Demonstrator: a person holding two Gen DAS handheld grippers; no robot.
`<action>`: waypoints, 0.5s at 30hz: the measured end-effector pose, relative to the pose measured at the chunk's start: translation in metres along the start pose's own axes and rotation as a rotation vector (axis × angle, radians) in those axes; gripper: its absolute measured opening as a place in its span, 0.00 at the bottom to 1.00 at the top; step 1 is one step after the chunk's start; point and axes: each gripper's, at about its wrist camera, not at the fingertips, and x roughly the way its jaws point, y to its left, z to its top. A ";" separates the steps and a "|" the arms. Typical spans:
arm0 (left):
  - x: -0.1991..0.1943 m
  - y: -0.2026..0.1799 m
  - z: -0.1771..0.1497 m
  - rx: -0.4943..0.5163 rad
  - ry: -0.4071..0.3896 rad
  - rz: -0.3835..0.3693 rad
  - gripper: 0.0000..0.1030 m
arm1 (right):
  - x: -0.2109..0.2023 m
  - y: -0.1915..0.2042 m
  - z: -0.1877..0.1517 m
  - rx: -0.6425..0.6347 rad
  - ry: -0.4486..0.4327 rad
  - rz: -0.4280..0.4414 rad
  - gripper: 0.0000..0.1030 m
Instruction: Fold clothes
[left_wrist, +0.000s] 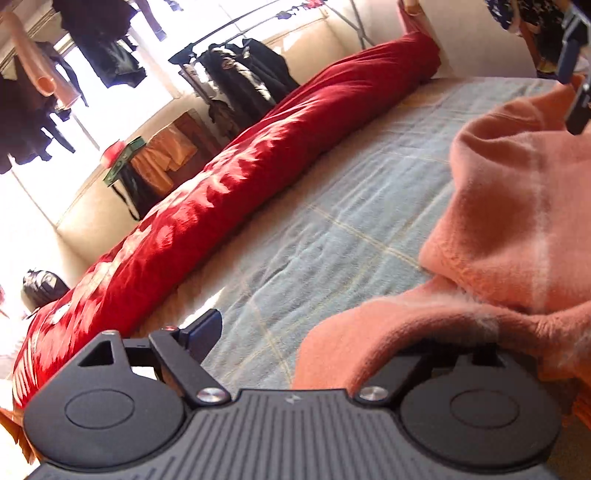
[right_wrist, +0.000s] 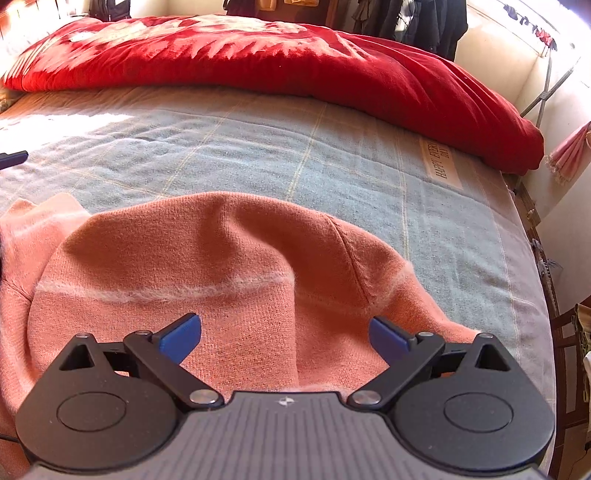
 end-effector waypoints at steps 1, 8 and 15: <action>0.000 0.009 0.001 -0.056 0.014 0.028 0.82 | 0.000 0.000 0.000 0.004 0.001 0.002 0.96; 0.019 -0.016 -0.018 0.167 0.038 -0.123 0.82 | 0.006 0.008 0.004 0.008 0.009 0.018 0.97; 0.023 0.004 -0.004 0.021 -0.016 -0.028 0.82 | 0.011 0.018 0.007 -0.025 0.021 0.007 0.97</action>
